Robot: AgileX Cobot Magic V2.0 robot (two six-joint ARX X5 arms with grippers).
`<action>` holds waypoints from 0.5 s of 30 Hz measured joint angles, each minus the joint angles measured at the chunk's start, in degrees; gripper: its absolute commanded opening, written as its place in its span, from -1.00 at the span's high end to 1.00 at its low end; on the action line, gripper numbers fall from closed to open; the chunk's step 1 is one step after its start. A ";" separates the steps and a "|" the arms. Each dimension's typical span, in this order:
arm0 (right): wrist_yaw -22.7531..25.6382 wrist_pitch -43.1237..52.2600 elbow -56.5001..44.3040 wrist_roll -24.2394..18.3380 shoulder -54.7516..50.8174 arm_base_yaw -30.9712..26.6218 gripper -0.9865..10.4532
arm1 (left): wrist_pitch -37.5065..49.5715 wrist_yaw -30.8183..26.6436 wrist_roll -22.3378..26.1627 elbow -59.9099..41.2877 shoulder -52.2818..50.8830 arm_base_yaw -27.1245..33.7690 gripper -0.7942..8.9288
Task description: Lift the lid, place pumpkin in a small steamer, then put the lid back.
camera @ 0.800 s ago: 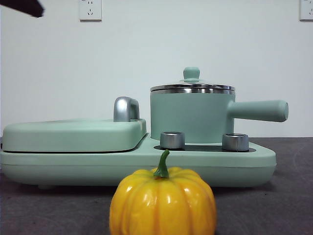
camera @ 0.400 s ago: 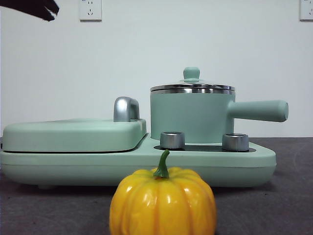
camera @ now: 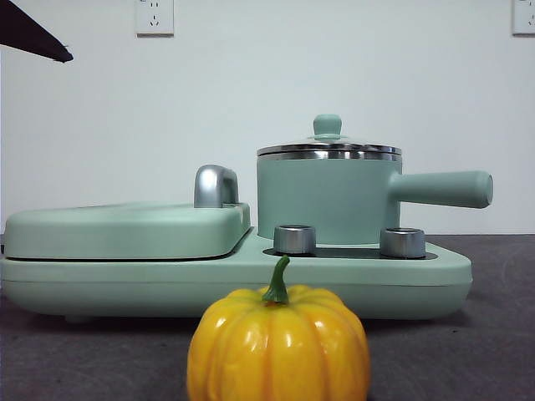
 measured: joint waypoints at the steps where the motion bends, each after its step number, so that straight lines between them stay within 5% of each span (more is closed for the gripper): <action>1: 0.02 0.00 0.00 0.00 0.00 0.00 0.04 | -0.02 0.00 -0.31 0.00 0.07 0.00 -0.11; 15: -0.02 0.00 0.00 0.00 0.00 1.70 0.04 | -14.23 -2.86 -0.94 22.53 20.44 -0.92 -0.05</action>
